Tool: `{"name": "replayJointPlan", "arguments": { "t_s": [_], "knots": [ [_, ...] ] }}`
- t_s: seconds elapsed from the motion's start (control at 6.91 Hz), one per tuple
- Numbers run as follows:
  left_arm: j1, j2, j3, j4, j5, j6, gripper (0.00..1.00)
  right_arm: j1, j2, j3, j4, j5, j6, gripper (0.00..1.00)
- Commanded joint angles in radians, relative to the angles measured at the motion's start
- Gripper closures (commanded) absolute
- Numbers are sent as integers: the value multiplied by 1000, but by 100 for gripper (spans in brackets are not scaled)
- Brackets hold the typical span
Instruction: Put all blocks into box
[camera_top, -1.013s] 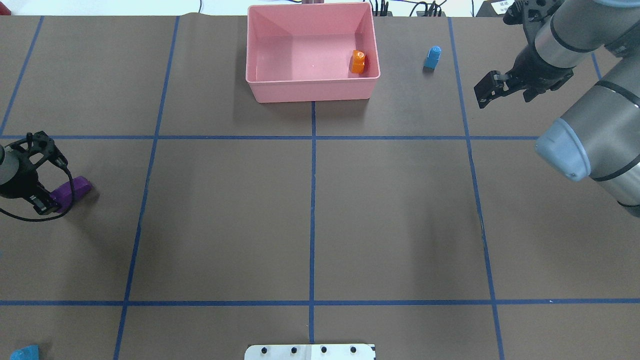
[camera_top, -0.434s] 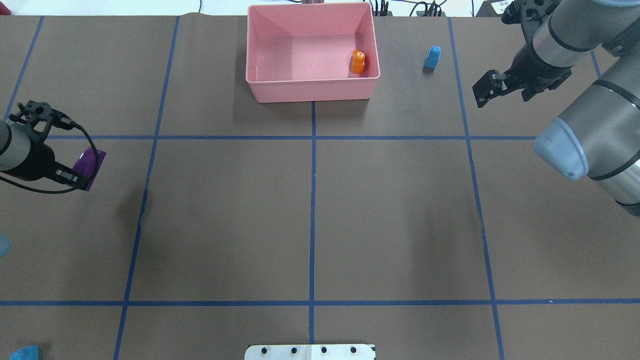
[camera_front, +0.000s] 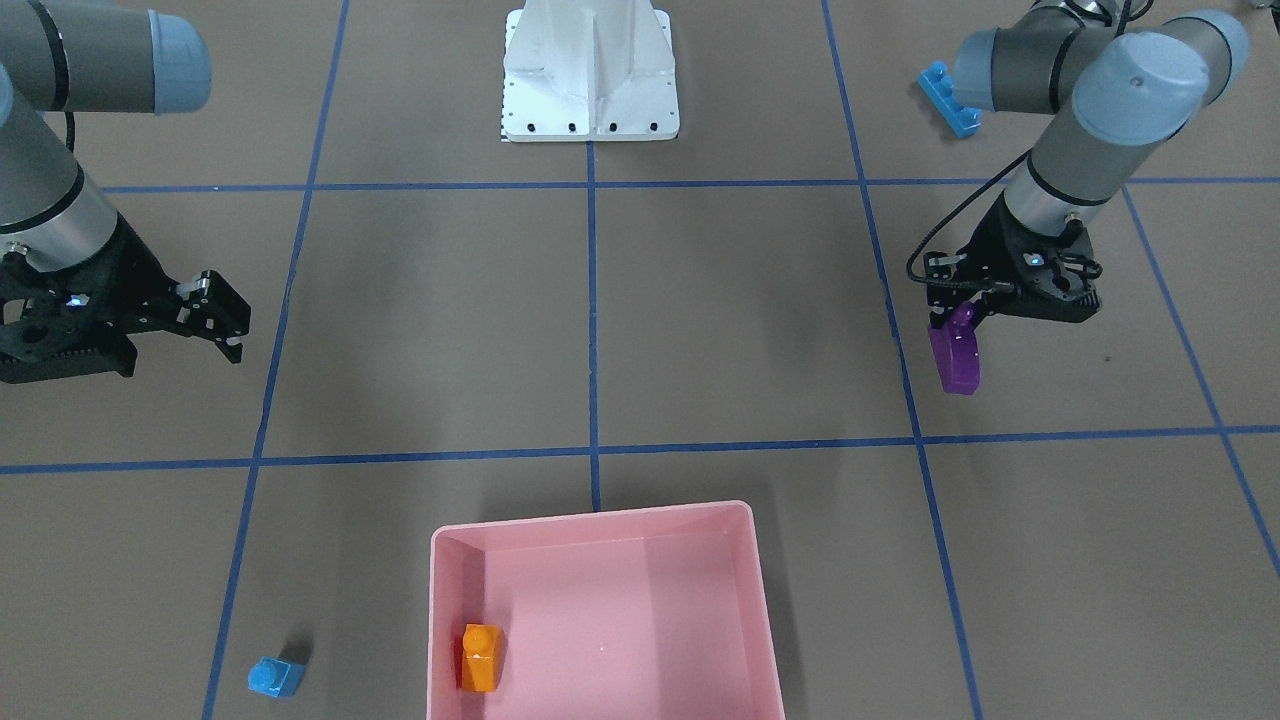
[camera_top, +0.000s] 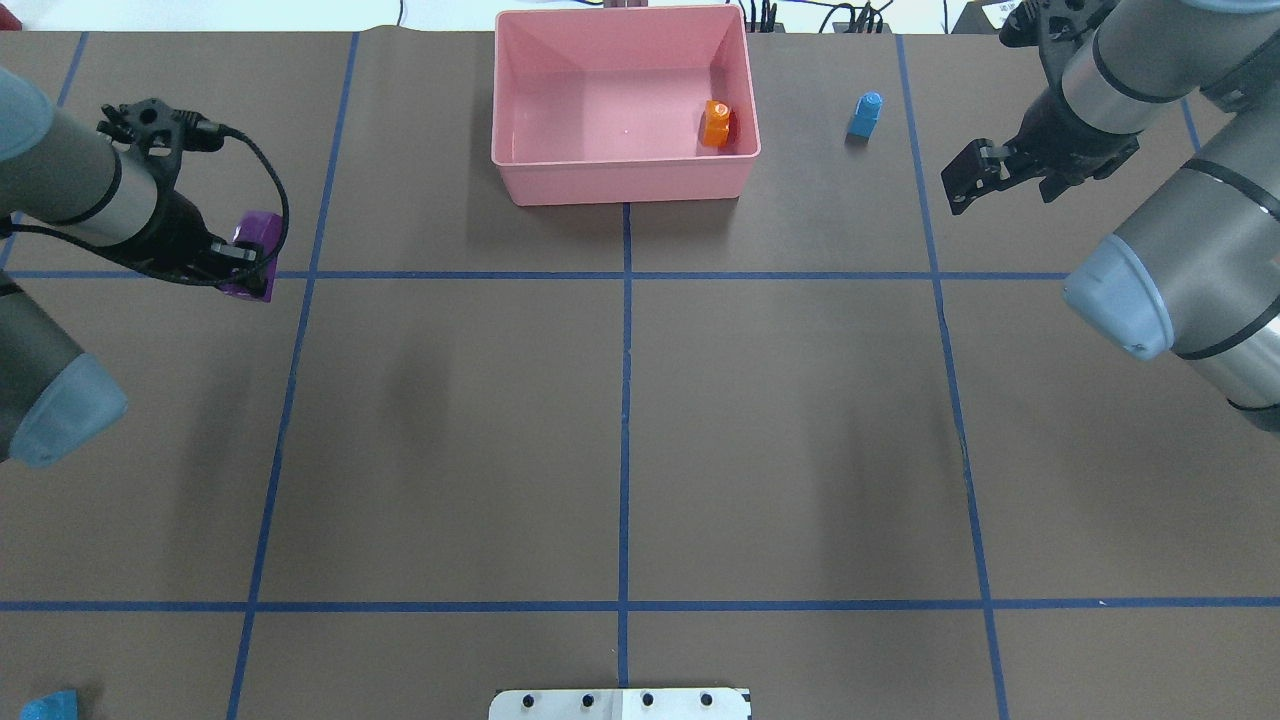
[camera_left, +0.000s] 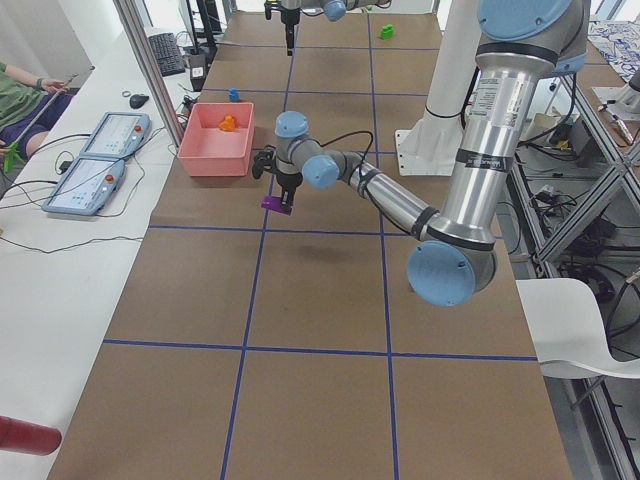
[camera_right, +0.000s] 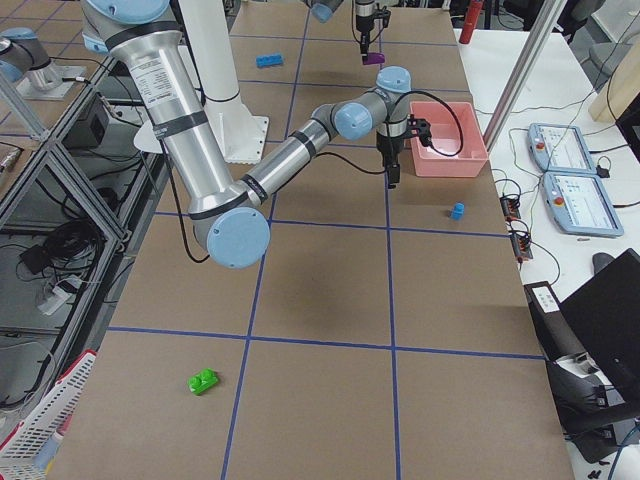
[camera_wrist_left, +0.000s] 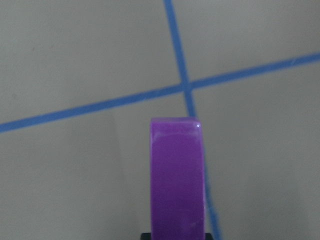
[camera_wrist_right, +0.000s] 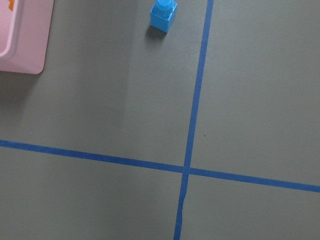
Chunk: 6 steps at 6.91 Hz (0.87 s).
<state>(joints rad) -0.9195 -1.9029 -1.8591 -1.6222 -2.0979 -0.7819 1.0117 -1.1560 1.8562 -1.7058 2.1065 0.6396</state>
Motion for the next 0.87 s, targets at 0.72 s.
{"name": "replayJointPlan", "arguments": {
  "t_s": [0.72],
  "knots": [
    [-15, -799, 853, 58, -8, -125, 100, -21, 7, -66, 141, -2, -12, 0]
  ]
}}
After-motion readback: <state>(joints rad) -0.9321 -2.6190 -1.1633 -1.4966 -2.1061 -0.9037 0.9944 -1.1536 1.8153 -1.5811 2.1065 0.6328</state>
